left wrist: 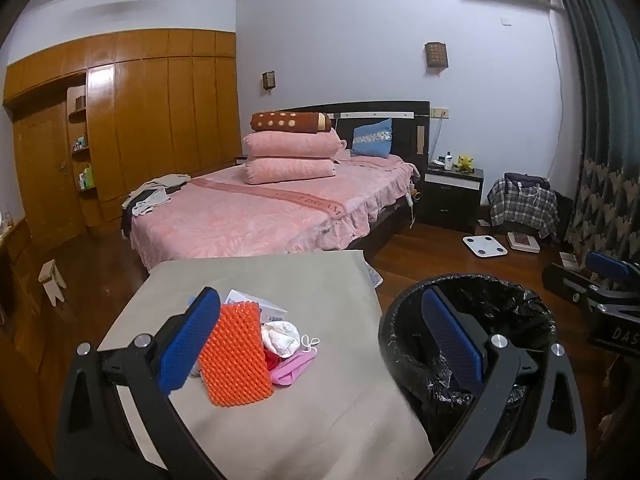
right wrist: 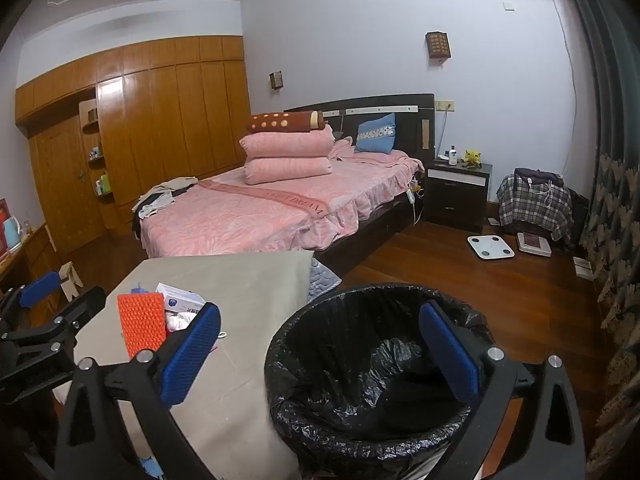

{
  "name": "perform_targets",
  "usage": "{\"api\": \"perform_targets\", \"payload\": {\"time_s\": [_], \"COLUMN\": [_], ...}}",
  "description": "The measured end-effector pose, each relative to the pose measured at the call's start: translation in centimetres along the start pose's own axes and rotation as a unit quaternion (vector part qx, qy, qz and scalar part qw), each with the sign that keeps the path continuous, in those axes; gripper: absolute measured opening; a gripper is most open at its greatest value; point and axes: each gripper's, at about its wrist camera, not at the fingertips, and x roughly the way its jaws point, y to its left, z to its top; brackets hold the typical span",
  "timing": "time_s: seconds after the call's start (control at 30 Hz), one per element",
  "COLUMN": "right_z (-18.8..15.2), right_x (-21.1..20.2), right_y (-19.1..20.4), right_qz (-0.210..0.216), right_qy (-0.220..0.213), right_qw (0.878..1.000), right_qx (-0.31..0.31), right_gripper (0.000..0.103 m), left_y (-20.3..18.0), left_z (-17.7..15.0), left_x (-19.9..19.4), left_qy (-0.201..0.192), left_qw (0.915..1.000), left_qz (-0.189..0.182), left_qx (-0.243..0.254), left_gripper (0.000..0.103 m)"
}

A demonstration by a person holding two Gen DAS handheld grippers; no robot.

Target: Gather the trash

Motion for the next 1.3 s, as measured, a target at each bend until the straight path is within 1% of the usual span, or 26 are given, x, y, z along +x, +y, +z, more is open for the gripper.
{"api": "perform_targets", "payload": {"time_s": [0.4,0.47,1.3], "right_z": [0.0,0.0,0.1], "right_x": [0.0,0.1,0.3], "right_y": [0.0,0.0,0.0], "right_qz": [0.0,-0.001,-0.001], "right_qy": [-0.001,-0.002,0.002], "right_qw": [1.0,1.0,1.0], "right_qx": [-0.001,-0.001,-0.001], "right_gripper": [0.097,0.097,0.097], "left_y": [-0.5,0.1,0.7], "left_z": [0.3,0.0,0.0], "left_x": [0.6,0.1,0.3], "left_qy": [0.008,0.0,0.001], "left_qw": [1.0,1.0,1.0], "left_qz": [-0.006,-0.001,0.0], "left_qx": [-0.001,-0.005,-0.006], "left_gripper": [0.098,0.098,0.098]}}
